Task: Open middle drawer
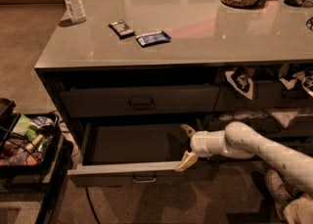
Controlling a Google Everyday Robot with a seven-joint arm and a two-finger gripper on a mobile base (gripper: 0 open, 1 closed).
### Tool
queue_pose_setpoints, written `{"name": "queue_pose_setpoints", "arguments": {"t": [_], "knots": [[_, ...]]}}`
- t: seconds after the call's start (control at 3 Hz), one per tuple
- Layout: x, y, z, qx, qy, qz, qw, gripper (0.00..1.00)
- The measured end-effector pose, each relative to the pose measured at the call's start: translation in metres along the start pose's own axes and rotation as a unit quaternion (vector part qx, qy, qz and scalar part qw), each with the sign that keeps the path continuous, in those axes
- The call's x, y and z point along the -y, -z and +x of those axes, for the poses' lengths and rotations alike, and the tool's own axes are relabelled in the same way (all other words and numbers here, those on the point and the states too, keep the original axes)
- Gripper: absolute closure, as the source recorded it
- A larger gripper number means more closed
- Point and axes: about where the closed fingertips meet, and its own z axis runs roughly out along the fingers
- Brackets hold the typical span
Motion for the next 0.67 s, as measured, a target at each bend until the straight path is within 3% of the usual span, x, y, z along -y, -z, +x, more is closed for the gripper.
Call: {"name": "queue_pose_setpoints", "arguments": {"t": [0.33,0.67], "knots": [[0.0375,0.0227,-0.0114,-0.032,0.029,0.104,0.9936,0.00],[0.0379,0.0268,-0.0177,-0.026,0.044,0.108,0.9928,0.00]]}}
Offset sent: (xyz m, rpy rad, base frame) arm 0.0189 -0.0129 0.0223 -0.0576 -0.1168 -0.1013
